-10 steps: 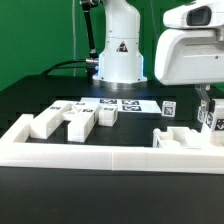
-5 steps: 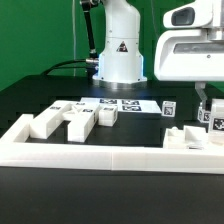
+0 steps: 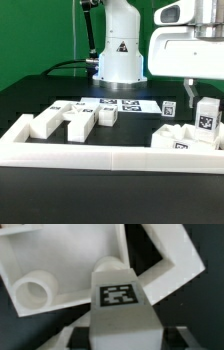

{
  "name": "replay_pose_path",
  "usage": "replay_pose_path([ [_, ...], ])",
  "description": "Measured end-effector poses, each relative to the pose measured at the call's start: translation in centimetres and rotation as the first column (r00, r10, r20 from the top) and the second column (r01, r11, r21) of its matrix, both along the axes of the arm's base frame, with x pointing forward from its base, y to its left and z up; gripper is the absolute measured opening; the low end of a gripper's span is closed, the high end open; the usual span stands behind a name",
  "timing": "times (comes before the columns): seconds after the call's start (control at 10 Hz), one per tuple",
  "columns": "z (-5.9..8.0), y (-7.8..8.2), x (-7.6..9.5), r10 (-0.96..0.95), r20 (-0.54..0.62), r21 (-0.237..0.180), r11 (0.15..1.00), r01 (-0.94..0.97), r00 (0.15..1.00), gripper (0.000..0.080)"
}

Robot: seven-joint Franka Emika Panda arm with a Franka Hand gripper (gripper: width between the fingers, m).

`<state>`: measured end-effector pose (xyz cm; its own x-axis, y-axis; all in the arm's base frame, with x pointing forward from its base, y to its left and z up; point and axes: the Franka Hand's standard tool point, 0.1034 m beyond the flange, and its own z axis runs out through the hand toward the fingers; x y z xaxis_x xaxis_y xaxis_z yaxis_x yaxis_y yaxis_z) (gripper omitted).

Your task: Assemble chair

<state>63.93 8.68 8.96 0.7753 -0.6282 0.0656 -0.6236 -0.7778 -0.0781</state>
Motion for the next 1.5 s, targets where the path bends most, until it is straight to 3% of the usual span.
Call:
replay_pose_path([
  [0.6,0.0,-2.6,-0.2,-0.332,0.005,-0.029,0.943,0.332,0.943,0.0294],
  [0.7,0.0,-2.5,-0.2,-0.331,0.005,-0.028,0.943,0.331,0.944,0.0382],
  [0.8,-0.1,-2.5,-0.3,-0.317,0.004,-0.03,0.948,0.317,0.948,0.0382],
  [0.9,-0.1,-2.4,-0.3,-0.28,0.003,-0.035,0.959,0.28,0.96,0.056],
  [1.0,-0.1,-2.3,-0.3,-0.247,0.002,-0.038,0.968,0.246,0.969,0.0622],
  [1.5,-0.3,-2.4,-0.3,0.19,-0.007,-0.083,0.978,-0.19,0.982,0.0649],
])
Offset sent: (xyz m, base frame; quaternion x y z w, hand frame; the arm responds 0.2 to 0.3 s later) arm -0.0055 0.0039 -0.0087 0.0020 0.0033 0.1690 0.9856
